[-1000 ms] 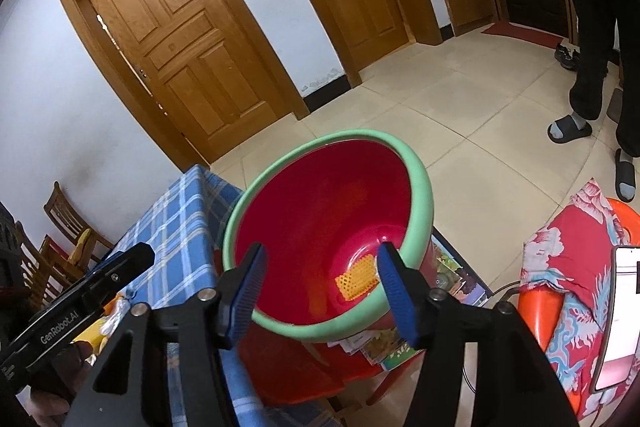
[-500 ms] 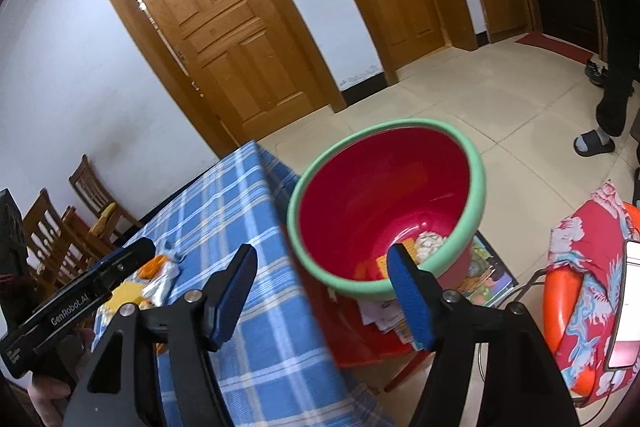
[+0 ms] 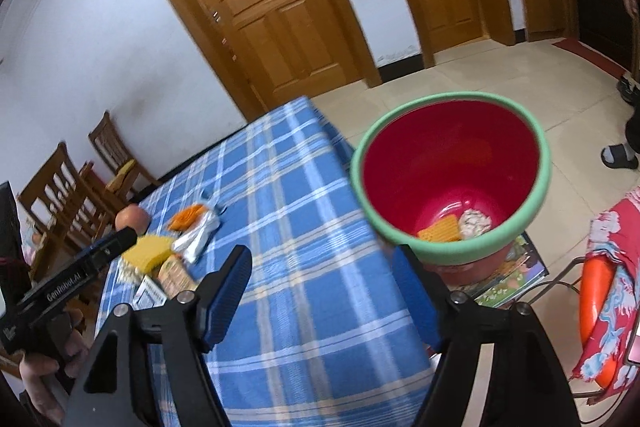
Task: Collect trash
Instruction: 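Return both tools to the table toward the snack bag and tissue, then grasp the snack bag with the right tool while the left tool grasps a crumpled tissue, then carry snack bag and tissue over the bucket and open both tools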
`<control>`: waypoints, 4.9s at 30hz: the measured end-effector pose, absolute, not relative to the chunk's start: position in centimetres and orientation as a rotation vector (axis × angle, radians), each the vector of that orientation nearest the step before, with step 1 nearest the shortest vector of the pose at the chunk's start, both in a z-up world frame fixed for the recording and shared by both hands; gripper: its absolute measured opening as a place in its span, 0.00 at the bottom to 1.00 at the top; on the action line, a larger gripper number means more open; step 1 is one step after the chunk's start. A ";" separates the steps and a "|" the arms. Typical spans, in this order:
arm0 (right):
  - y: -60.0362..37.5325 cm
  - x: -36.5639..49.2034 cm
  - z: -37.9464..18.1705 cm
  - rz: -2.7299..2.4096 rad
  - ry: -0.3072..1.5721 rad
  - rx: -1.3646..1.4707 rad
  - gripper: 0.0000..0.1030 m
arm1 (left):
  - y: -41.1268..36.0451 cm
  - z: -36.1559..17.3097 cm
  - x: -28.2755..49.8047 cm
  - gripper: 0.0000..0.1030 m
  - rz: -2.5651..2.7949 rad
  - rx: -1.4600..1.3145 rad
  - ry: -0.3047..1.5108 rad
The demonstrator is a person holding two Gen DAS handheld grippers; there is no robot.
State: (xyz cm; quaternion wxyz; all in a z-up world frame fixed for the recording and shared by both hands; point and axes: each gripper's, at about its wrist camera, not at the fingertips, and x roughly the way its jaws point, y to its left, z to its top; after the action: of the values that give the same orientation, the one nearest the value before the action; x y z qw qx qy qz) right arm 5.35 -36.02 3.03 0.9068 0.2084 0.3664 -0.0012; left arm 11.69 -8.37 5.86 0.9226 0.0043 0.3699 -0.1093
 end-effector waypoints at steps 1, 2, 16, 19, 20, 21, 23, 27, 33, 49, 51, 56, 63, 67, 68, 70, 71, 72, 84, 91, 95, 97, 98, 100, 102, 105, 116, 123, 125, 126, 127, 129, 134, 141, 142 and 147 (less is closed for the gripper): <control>-35.3 5.5 2.9 0.009 0.766 0.417 0.74 | -7.9 5.8 11.6 0.69 -0.216 0.006 0.761; -35.0 5.6 2.8 0.016 0.771 0.409 0.75 | -7.0 5.6 11.6 0.69 -0.199 0.001 0.765; -28.8 7.6 1.7 0.119 0.847 0.309 0.84 | 1.0 3.5 12.0 0.69 -0.011 0.019 0.768; -27.7 8.0 1.7 0.139 0.855 0.280 0.84 | 2.0 2.7 12.6 0.69 0.014 0.030 0.772; -27.4 8.0 1.7 0.143 0.856 0.274 0.84 | 2.2 2.5 12.8 0.69 0.015 0.029 0.773; -27.0 8.2 1.7 0.150 0.859 0.265 0.85 | 2.4 2.3 13.0 0.69 0.014 0.030 0.773; -26.5 8.4 1.7 0.159 0.864 0.253 0.85 | 2.6 1.8 13.4 0.69 0.012 0.040 0.779; -25.3 9.2 1.5 0.179 0.879 0.225 0.85 | 2.7 0.8 14.2 0.69 -0.007 0.050 0.804; -23.9 10.5 1.0 0.199 0.912 0.192 0.85 | 2.7 -0.5 15.4 0.69 -0.028 0.007 0.843; -20.0 13.4 -1.0 0.263 0.977 0.107 0.85 | 4.9 -1.1 14.5 0.13 -0.117 -0.153 0.870; -19.8 13.6 -1.2 0.257 0.980 0.098 0.85 | 4.9 -0.8 14.0 0.13 -0.127 -0.156 0.863; -18.9 14.0 -1.8 0.241 0.985 0.056 0.85 | 5.0 0.0 12.5 0.13 -0.148 -0.181 0.843; -18.3 14.7 -2.1 0.233 0.973 0.074 0.84 | 5.3 0.6 11.1 0.12 -0.162 -0.207 0.832; -18.4 14.8 -2.3 0.229 0.974 0.103 0.84 | 5.4 0.8 10.7 0.12 -0.161 -0.223 0.829; -18.7 14.6 -2.3 0.227 0.974 0.115 0.83 | 5.5 0.8 10.6 0.12 -0.160 -0.225 0.829; -19.2 14.1 -2.3 0.217 0.967 0.111 0.83 | 5.6 0.9 10.4 0.12 -0.159 -0.227 0.828; -19.4 13.9 -2.2 0.215 0.965 0.115 0.83 | 5.7 0.9 10.3 0.12 -0.158 -0.231 0.829; -19.7 13.6 -2.3 0.214 0.963 0.114 0.83 | 5.8 0.9 10.2 0.12 -0.159 -0.234 0.829; -17.8 12.9 -2.6 0.259 0.922 -0.071 0.62 | 4.9 1.8 9.1 0.12 -0.181 -0.220 0.811; -18.8 12.3 -2.2 0.306 0.910 0.050 0.46 | 4.6 2.4 8.3 0.12 -0.189 -0.214 0.801; -19.5 11.1 -1.7 0.297 0.887 0.094 0.38 | 4.0 2.8 8.0 0.12 -0.206 -0.206 0.798; -20.2 10.2 -1.2 0.292 0.866 0.114 0.37 | 3.4 3.0 7.8 0.12 -0.216 -0.200 0.796; -20.4 10.1 -1.1 0.290 0.860 0.120 0.36 | 3.2 3.1 7.8 0.12 -0.219 -0.199 0.795; -21.2 9.1 -0.5 0.282 0.836 0.145 0.36 | 2.5 3.3 7.6 0.12 -0.234 -0.195 0.795; -22.0 8.4 0.0 0.273 0.816 0.166 0.36 | 1.8 3.6 7.6 0.12 -0.252 -0.192 0.795; -23.3 7.4 0.8 0.248 0.787 0.192 0.36 | 0.6 3.8 7.5 0.12 -0.275 -0.190 0.797; -30.9 5.3 2.8 0.091 0.707 0.269 0.36 | -6.3 5.0 8.0 0.12 -0.391 -0.135 0.808; -36.4 4.6 2.9 -0.030 0.686 0.313 0.36 | -11.4 5.6 9.0 0.12 -0.464 -0.069 0.812; -37.8 4.4 2.7 -0.060 0.683 0.324 0.36 | -13.1 5.7 9.4 0.12 -0.481 -0.048 0.812; -38.6 4.4 2.6 -0.078 0.681 0.330 0.36 | -13.7 5.8 9.5 0.12 -0.488 -0.040 0.812; -39.3 4.4 2.6 -0.093 0.680 0.338 0.36 | -14.4 5.8 9.7 0.12 -0.495 -0.031 0.812; -40.4 4.6 2.3 -0.117 0.682 0.350 0.36 | -16.1 5.8 10.1 0.12 -0.511 -0.009 0.812; -42.9 5.3 1.4 -0.161 0.701 0.368 0.36 | -19.6 5.6 11.1 0.12 -0.555 0.020 0.815; -45.3 6.8 0.1 -0.210 0.738 0.365 0.36 | -23.6 4.3 12.9 0.12 -0.589 0.049 0.830; -45.6 7.0 -0.2 -0.216 0.745 0.370 0.36 | -24.0 4.1 13.2 0.12 -0.594 0.050 0.836; -46.8 7.8 -0.9 -0.229 0.761 0.394 0.37 | -26.4 3.1 14.3 0.12 -0.613 0.064 0.852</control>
State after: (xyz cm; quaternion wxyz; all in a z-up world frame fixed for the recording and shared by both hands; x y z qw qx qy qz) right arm 7.78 -46.81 -0.94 0.9032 0.1905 0.3683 -0.1108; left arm 14.29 -26.44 3.09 0.8648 0.0304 0.4068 -0.2928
